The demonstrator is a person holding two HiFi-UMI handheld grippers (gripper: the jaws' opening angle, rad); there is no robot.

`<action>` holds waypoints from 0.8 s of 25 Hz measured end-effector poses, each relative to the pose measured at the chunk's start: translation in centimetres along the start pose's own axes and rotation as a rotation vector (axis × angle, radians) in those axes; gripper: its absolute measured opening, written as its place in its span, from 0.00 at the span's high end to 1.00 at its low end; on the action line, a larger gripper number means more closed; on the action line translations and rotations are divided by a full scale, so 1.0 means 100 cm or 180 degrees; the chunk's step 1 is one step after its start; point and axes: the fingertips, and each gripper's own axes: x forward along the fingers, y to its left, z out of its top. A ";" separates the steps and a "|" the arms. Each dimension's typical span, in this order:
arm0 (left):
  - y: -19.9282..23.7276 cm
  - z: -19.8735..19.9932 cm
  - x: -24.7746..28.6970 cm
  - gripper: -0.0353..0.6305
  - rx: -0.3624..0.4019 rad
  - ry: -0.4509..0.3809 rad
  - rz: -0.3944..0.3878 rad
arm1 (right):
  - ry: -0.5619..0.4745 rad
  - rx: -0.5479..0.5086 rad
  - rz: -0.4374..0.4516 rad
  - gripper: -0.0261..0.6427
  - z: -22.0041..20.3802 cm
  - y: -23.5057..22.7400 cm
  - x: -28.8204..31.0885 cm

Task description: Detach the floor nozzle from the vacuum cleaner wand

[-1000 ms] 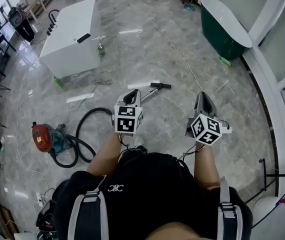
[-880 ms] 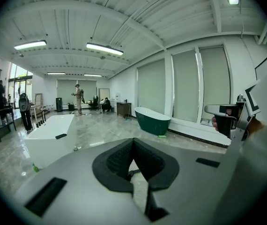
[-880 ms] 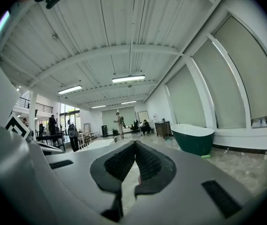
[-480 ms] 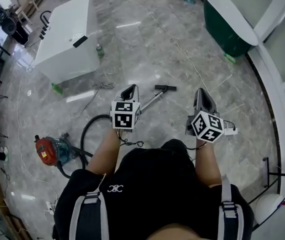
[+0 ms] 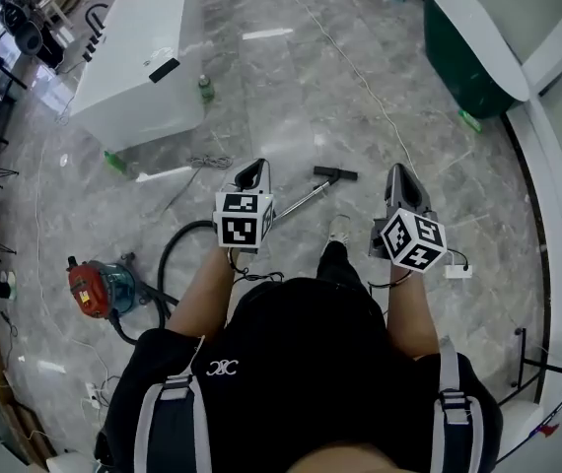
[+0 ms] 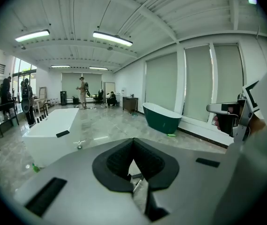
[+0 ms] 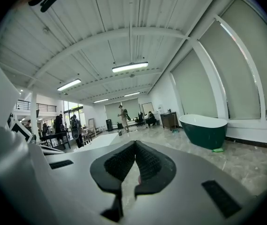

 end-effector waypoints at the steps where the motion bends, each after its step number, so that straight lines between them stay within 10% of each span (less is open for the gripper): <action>1: 0.001 0.004 0.010 0.94 0.0000 -0.0005 0.0020 | 0.0008 0.0004 0.0032 0.94 0.001 -0.004 0.013; 20: -0.007 0.057 0.301 0.94 -0.0325 0.0557 0.0310 | 0.0527 0.0307 0.0616 0.94 0.031 -0.154 0.310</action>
